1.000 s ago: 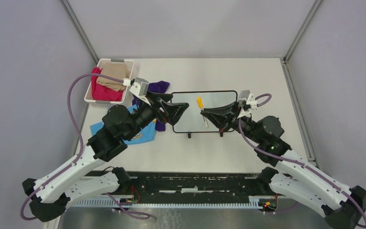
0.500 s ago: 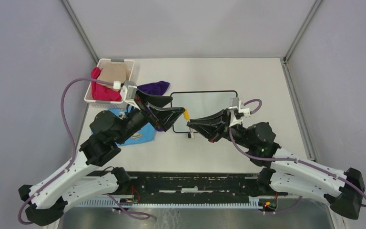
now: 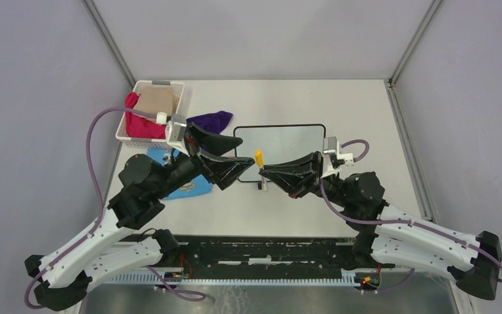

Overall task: Write a sentence on the whiteboard
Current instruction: Open the whiteboard marker at the center of the board.

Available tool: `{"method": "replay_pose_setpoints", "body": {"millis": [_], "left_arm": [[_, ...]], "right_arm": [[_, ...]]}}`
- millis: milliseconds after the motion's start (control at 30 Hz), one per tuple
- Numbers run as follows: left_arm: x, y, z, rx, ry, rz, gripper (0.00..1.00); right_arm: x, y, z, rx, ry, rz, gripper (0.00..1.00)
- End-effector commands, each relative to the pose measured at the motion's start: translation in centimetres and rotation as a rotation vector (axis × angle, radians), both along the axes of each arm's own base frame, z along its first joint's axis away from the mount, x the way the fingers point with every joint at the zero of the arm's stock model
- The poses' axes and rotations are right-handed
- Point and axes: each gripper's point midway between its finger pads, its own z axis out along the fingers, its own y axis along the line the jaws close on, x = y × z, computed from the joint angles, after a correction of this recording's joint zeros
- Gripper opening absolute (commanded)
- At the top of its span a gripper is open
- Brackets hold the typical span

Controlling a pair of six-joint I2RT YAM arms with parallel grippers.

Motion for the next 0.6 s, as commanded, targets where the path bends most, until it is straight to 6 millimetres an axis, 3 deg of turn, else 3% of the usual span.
{"method": "replay_pose_setpoints", "body": {"millis": [0,200,367,567], "left_arm": [[-0.9,-1.0,1.1,-0.042,-0.008,-0.072,0.97],[-1.8,-3.0,1.0,-0.02,-0.008,-0.191,0.88],[-2.2,-3.5,0.6,-0.02,-0.008,-0.228,0.76],[-2.4,-3.4,0.7,-0.033,-0.017,-0.233,0.5]], "right_arm": [[-0.6,-1.0,2.3,0.074,-0.048,-0.009,0.0],[-0.7,-0.7,2.4,0.07,-0.048,0.003,0.0],[-0.6,-0.7,2.2,0.065,-0.045,-0.003,0.0],[-0.4,-0.6,1.7,0.049,-0.04,-0.014,0.0]]}}
